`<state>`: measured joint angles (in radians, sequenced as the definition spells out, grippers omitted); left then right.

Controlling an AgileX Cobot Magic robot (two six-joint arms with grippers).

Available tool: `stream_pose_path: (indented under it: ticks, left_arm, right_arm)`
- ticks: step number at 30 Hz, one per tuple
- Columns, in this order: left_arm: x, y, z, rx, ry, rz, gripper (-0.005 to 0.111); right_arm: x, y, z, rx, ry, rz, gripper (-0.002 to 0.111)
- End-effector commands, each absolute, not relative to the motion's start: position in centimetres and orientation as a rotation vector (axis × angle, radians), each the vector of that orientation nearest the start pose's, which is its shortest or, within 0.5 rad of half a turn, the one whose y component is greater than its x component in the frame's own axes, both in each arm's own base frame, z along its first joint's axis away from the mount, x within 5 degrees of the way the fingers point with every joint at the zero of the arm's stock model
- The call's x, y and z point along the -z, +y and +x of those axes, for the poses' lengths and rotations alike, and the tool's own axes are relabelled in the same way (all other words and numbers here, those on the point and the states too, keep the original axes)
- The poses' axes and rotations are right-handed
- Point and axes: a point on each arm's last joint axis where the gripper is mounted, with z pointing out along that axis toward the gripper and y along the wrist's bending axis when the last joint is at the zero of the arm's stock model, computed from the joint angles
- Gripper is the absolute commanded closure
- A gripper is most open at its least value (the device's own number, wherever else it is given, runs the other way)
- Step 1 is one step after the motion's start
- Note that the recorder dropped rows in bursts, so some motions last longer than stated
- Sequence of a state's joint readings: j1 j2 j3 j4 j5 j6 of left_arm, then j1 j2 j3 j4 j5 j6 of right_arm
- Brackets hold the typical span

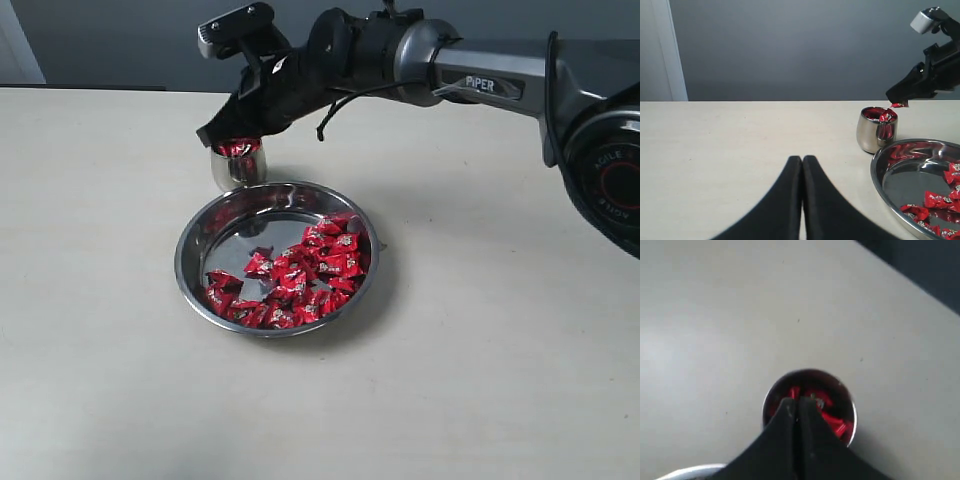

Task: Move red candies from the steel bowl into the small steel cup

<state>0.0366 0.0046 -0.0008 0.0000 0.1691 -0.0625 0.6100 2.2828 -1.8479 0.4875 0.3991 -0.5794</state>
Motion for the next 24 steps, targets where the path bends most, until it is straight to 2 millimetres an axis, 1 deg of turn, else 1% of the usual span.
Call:
stream_pose_path:
  ticks: [1,3,6,7,11,18,20,24]
  left_arm:
    - [-19.8,0.2,5.6,0.022,1.645,-0.086,0.106]
    - [-19.8,0.2,5.6,0.022,1.645,-0.086,0.106]
    - [-19.8,0.2,5.6,0.022,1.645,-0.086,0.106]
    - [-19.8,0.2,5.6,0.022,1.645,-0.086,0.106]
    - [-19.8,0.2,5.6,0.022,1.645,-0.086,0.106]
    - [-19.8,0.2,5.6,0.022,1.645,-0.086,0.106]
    - [-19.8,0.2,5.6,0.022,1.645,-0.086,0.106]
    - [-19.8,0.2,5.6,0.022,1.645,-0.086,0.106]
  right_arm:
    - [-19.9,31.4,43.0,-0.494,2.052,-0.77,0.109]
    - [-19.6,31.5,43.2,-0.516,2.049,-0.709,0.109]
    - [-18.6,31.8,43.5,-0.529,2.044,-0.64,0.109]
    - [-18.0,31.9,43.7,-0.527,2.049,-0.627,0.109]
    - [-16.3,32.2,43.6,-0.531,2.081,-0.623,0.109]
    - [-15.6,32.3,43.8,-0.524,2.083,-0.614,0.109]
    - [-15.6,32.3,43.7,-0.522,2.083,-0.625,0.105]
    - [-15.5,32.3,43.7,-0.511,2.076,-0.651,0.092]
